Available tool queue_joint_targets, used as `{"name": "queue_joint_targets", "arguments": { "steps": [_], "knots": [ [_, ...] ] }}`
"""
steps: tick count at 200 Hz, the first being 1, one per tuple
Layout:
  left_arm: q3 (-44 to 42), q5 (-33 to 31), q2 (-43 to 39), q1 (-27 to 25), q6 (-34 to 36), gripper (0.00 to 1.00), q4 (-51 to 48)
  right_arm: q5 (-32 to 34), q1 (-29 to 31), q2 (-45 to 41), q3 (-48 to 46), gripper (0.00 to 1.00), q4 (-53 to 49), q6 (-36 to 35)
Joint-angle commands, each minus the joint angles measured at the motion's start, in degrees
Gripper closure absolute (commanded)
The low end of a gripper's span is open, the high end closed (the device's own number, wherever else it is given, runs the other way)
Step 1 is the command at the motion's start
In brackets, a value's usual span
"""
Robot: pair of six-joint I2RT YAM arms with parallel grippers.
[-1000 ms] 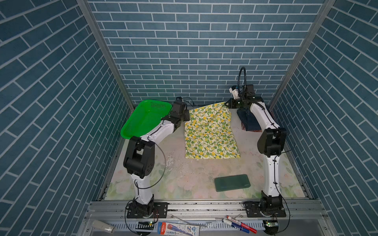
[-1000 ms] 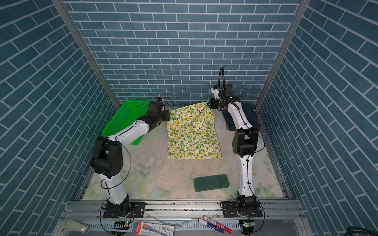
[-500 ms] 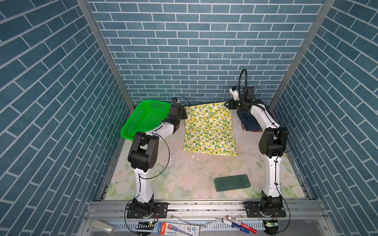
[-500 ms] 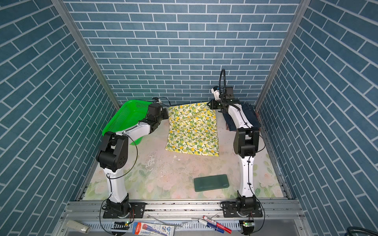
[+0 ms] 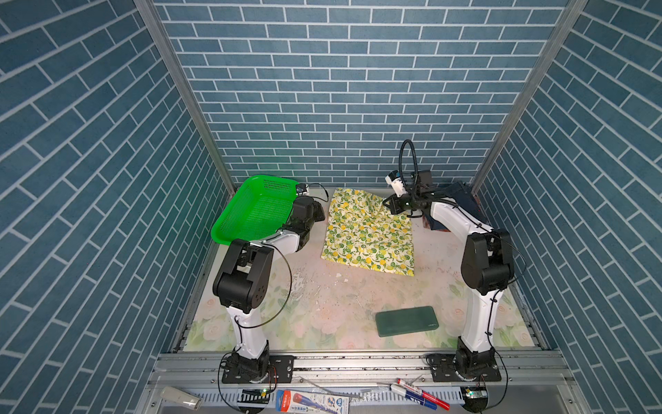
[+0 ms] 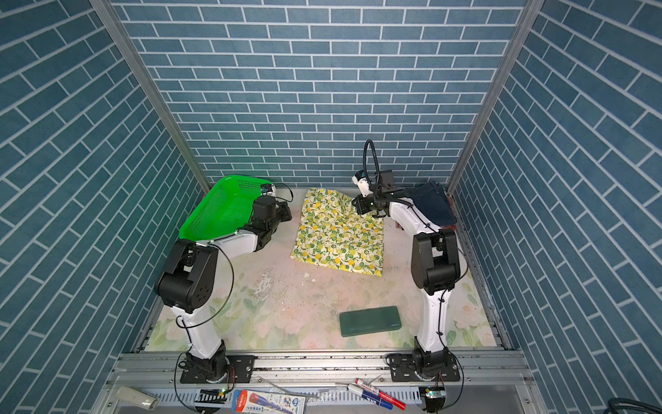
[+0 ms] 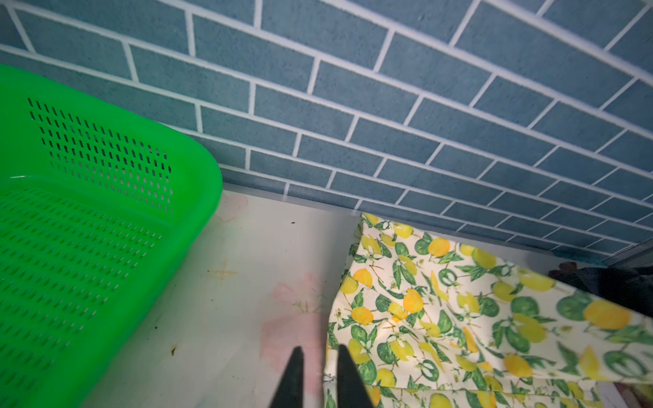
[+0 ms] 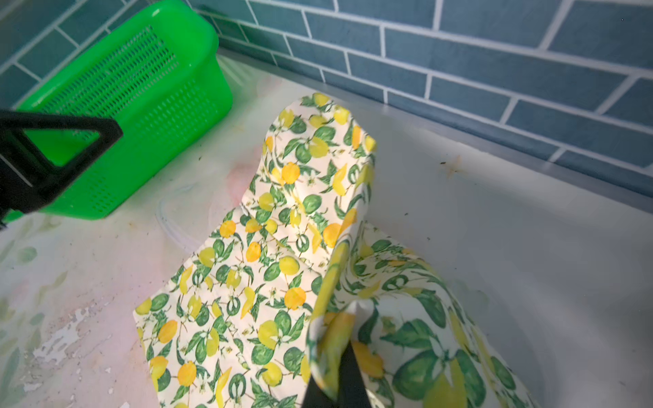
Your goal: Fold and stack the skirts
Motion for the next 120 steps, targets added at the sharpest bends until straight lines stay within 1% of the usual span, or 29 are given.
{"name": "queue_joint_targets", "arguments": {
  "steps": [1, 19, 46, 60, 78, 102, 120],
  "knots": [
    [2.1, 0.1, -0.6, -0.4, -0.7, 0.67, -2.1, 3.3, 1.3, -4.4, -4.0, 1.0, 2.2, -5.9],
    [6.0, 0.2, 0.7, -0.6, -0.8, 0.55, -7.0, 3.9, 2.4, -6.6, -8.3, 1.0, 4.4, -5.9],
    [8.0, -0.3, 1.5, -1.7, -2.0, 0.51, -10.4, 5.6, 4.3, -9.4, -13.7, 1.0, 6.4, -6.0],
    [8.0, -0.3, 1.4, -2.8, -2.7, 0.51, -12.0, 6.5, 5.2, -10.7, -16.0, 1.0, 7.3, -5.8],
    [7.5, -1.7, 0.7, -4.3, -4.0, 0.51, -16.7, 6.9, 5.7, -12.4, -18.8, 1.0, 8.2, -4.9],
    [3.4, -2.1, -1.6, -5.8, -7.8, 0.53, -21.6, 7.1, 6.5, -15.2, -23.1, 1.0, 9.6, -4.1],
    [-0.9, -1.8, -3.5, -7.2, -9.4, 0.54, -23.0, 8.0, 7.2, -17.3, -26.2, 1.0, 9.8, -4.1]
  ]
}}
